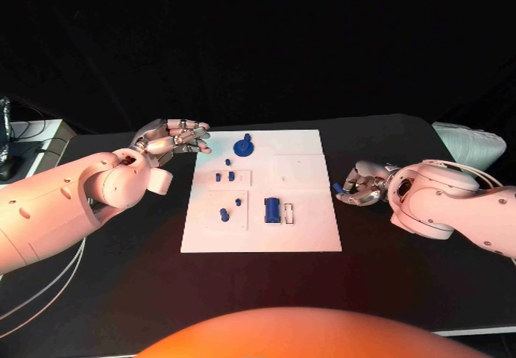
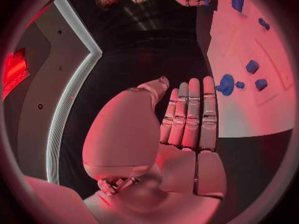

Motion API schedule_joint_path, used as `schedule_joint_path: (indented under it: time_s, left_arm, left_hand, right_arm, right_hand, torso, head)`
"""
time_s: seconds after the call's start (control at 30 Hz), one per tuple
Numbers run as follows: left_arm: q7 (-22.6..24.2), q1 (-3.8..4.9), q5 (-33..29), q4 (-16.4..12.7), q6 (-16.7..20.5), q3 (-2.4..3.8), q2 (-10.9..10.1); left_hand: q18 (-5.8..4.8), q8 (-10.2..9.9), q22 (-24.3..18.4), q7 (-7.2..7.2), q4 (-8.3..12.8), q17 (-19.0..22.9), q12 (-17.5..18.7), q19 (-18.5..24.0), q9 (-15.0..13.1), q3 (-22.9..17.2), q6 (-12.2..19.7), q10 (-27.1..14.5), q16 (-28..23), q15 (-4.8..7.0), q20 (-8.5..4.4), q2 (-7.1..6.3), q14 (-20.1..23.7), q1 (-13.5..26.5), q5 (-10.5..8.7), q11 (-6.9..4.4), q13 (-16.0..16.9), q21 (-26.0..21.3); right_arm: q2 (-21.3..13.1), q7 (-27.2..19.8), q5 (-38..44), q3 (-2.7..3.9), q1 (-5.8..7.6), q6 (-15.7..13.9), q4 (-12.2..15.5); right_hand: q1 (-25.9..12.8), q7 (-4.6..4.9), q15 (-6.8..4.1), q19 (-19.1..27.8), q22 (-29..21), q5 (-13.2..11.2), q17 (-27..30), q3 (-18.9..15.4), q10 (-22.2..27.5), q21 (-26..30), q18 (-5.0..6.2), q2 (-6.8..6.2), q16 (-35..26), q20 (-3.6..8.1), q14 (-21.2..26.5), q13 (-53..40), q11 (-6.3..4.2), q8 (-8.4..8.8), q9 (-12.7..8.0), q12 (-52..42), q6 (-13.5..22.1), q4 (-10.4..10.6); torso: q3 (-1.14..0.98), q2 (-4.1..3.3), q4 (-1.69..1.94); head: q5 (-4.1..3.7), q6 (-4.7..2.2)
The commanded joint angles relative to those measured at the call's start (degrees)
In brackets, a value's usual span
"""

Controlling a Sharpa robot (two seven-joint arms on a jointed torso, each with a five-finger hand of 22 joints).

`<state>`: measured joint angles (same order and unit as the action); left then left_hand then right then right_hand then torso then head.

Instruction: Assemble the parts on the task board

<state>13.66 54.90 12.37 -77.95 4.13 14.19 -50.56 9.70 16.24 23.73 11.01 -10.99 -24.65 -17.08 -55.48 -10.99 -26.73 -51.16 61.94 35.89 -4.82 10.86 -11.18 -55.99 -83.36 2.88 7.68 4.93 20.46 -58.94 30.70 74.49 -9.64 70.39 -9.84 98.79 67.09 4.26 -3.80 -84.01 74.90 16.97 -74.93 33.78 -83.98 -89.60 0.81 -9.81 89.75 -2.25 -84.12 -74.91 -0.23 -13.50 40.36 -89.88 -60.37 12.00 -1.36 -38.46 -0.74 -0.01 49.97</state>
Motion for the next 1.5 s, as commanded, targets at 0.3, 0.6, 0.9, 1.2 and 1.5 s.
schedule_joint_path:
  time_s: [0.3,0.6,0.9,1.2,1.5]
  left_arm:
    - [-0.1,-0.05,-0.3,0.0,-0.6,0.04,0.4]
    - [-0.1,-0.05,-0.3,-0.3,-0.6,0.03,0.4]
    - [0.0,-0.05,-0.3,-0.6,-0.5,0.03,0.2]
    - [-0.1,-0.05,-0.3,-0.7,-0.6,0.03,0.1]
    - [-0.1,-0.05,-0.3,-0.8,-0.7,0.03,0.0]
  left_hand:
    - [0.59,-0.3,-0.1,0.35,-0.4,-0.1,0.1,0.1,0.1,0.1,0.2,-0.5,0.4,0.03,0.07,0.13,0.5,0.5,0.04,0.02,0.1,-0.2]
    - [0.59,-0.3,-0.1,0.35,-0.4,-0.1,0.1,0.1,0.1,0.1,0.2,-0.5,0.4,0.03,0.07,0.13,0.5,0.5,0.04,0.02,0.1,-0.2]
    - [0.59,-0.3,-0.1,0.35,-0.4,-0.1,0.1,0.1,0.1,0.1,0.2,-0.5,0.4,0.03,0.07,0.13,0.5,0.5,0.04,0.02,0.1,-0.2]
    - [0.59,-0.6,-0.2,0.6,-0.7,-0.2,0.1,0.0,0.3,0.1,0.8,-0.6,0.4,-0.07,0.12,0.21,0.6,0.7,0.04,0.18,0.1,-0.4]
    - [0.58,-0.7,-0.2,0.65,-0.9,-0.2,0.0,0.0,0.3,0.1,0.8,-0.6,0.4,-0.11,0.14,0.34,0.6,0.8,0.04,0.23,0.1,-0.4]
  right_arm:
    - [1.5,-0.5,-8.9,-0.04,1.36,0.5,2.6]
    - [5.6,-0.4,-12.6,-0.33,-0.83,0.7,1.4]
    - [8.4,-0.2,-12.9,-0.39,-2.28,0.6,0.2]
    - [9.5,-0.2,-13.0,-0.39,-2.61,-0.1,0.4]
    - [10.4,-0.2,-13.2,-0.38,-2.65,0.6,0.2]
  right_hand:
    - [-0.5,-0.21,-0.06,-6.0,15.1,-0.5,-15.1,5.7,-6.0,-0.4,-0.81,0.12,0.2,-0.02,-5.9,-15.1,-0.06,-0.45,-0.1,-0.1,-0.5,-5.4]
    - [-1.4,-0.15,-0.05,-5.9,15.0,-0.5,-15.1,5.4,-6.0,-0.2,-0.76,0.02,0.2,-0.01,-5.9,-15.1,-0.02,-0.46,-0.2,-0.1,-0.6,-5.1]
    - [-3.9,-0.23,-0.1,-5.8,15.0,1.4,-15.1,3.2,-6.0,0.1,-0.7,-0.15,0.2,0.04,-5.9,-15.1,-0.08,-0.49,-0.4,-0.1,-0.8,-4.4]
    - [-5.2,-0.25,-0.1,-5.8,14.9,0.6,-15.1,2.1,-6.0,0.2,-0.69,0.06,0.2,0.05,-5.9,-15.1,-0.09,-0.39,-0.7,-0.1,-0.9,-3.7]
    - [-5.9,-0.27,-0.12,-5.8,14.9,0.3,-15.1,1.4,-6.0,0.2,-0.69,-0.06,0.2,0.06,-5.9,-15.1,-0.1,-0.35,-0.9,-0.1,-1.1,-3.2]
  torso:
    - [0.07,-0.07,0.09]
    - [0.01,-0.17,0.11]
    - [-0.07,-0.22,0.03]
    - [-0.11,-0.2,0.01]
    - [0.0,-0.14,0.02]
  head:
    - [-0.02,-0.3]
    - [0.08,-0.24]
    - [0.04,0.03]
    - [0.24,0.03]
    - [0.52,0.03]
